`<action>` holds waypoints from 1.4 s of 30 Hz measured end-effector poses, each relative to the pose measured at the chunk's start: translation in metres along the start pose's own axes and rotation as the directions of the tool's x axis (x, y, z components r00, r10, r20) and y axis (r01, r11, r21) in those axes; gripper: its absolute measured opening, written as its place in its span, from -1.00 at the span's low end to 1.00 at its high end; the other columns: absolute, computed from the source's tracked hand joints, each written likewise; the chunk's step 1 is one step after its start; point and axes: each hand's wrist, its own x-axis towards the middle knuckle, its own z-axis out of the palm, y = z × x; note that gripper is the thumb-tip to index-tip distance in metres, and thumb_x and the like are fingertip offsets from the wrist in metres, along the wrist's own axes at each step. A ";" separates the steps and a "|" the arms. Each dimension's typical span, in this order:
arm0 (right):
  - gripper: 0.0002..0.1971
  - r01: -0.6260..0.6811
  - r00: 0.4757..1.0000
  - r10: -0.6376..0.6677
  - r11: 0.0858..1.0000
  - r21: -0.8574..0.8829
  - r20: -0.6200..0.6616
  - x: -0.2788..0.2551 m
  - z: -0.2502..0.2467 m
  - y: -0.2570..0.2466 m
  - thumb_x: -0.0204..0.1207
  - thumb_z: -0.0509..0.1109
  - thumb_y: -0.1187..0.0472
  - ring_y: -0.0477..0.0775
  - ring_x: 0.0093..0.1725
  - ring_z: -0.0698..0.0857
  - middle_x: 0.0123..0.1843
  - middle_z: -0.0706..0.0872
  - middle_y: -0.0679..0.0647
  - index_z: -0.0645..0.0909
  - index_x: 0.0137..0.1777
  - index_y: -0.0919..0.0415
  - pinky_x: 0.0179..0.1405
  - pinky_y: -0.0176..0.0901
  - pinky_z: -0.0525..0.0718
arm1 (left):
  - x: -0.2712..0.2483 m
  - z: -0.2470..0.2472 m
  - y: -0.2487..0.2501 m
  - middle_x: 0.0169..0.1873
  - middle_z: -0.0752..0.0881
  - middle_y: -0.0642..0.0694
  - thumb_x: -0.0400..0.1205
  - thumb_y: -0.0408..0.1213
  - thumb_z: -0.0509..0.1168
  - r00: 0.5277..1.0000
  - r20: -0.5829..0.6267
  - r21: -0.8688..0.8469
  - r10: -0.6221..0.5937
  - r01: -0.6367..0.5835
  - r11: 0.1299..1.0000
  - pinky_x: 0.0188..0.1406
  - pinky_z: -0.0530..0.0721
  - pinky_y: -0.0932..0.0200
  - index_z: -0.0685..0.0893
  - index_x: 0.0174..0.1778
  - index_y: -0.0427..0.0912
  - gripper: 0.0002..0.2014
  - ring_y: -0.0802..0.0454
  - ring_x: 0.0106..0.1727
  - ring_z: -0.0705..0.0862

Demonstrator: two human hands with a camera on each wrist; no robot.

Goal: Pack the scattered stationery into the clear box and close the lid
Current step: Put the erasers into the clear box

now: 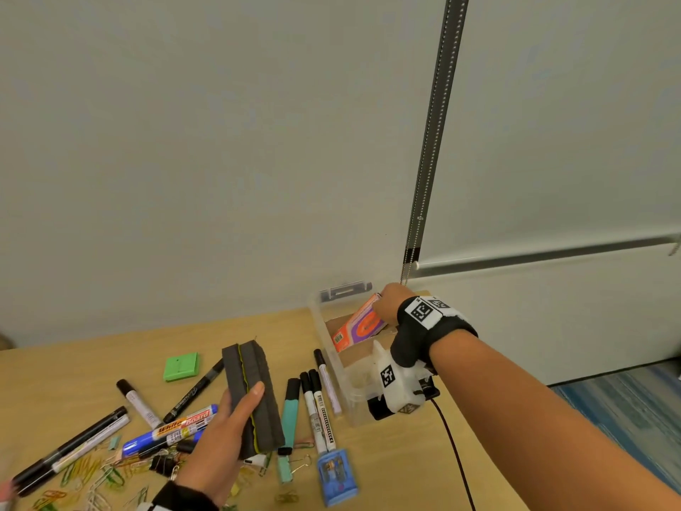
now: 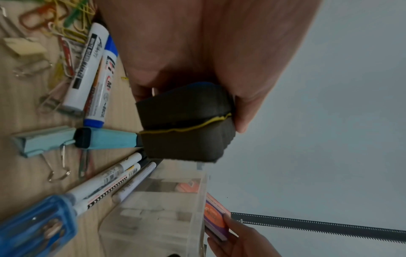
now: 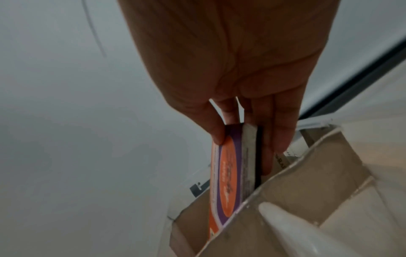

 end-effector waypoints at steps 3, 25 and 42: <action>-0.76 -0.050 0.998 0.053 0.995 -0.089 0.034 0.008 0.001 -0.001 0.67 0.24 0.14 0.17 0.27 0.68 0.05 0.73 0.16 0.59 -0.15 0.26 0.14 -0.17 0.62 | -0.003 -0.003 0.000 0.25 0.66 -0.20 0.56 -0.08 0.32 1.000 0.001 -0.008 -0.015 0.015 1.000 0.31 0.58 -0.26 0.38 0.49 0.09 -0.45 -0.25 0.25 0.65; -0.61 0.314 0.949 -0.252 0.799 -0.513 0.189 -0.063 0.075 -0.040 0.69 0.12 0.12 0.23 0.37 0.53 0.37 0.56 0.25 0.46 0.39 0.35 0.42 0.08 0.46 | -0.009 -0.018 -0.018 0.05 0.71 -0.10 0.60 -0.13 0.31 0.995 -0.064 -0.011 -0.076 0.075 0.997 0.16 0.60 -0.05 0.33 0.56 0.07 -0.42 -0.07 0.01 0.69; -0.35 0.626 0.726 -0.682 0.707 -0.329 -0.085 -0.096 0.111 0.039 0.44 -0.15 0.14 -0.02 0.65 0.20 0.61 0.36 0.05 0.31 0.56 0.09 0.62 -0.22 -0.08 | -0.029 -0.043 -0.005 0.18 0.69 -0.12 0.39 -0.11 0.42 0.999 -0.022 0.005 -0.038 0.038 0.999 0.14 0.62 -0.12 0.41 0.36 0.17 -0.40 -0.18 0.15 0.67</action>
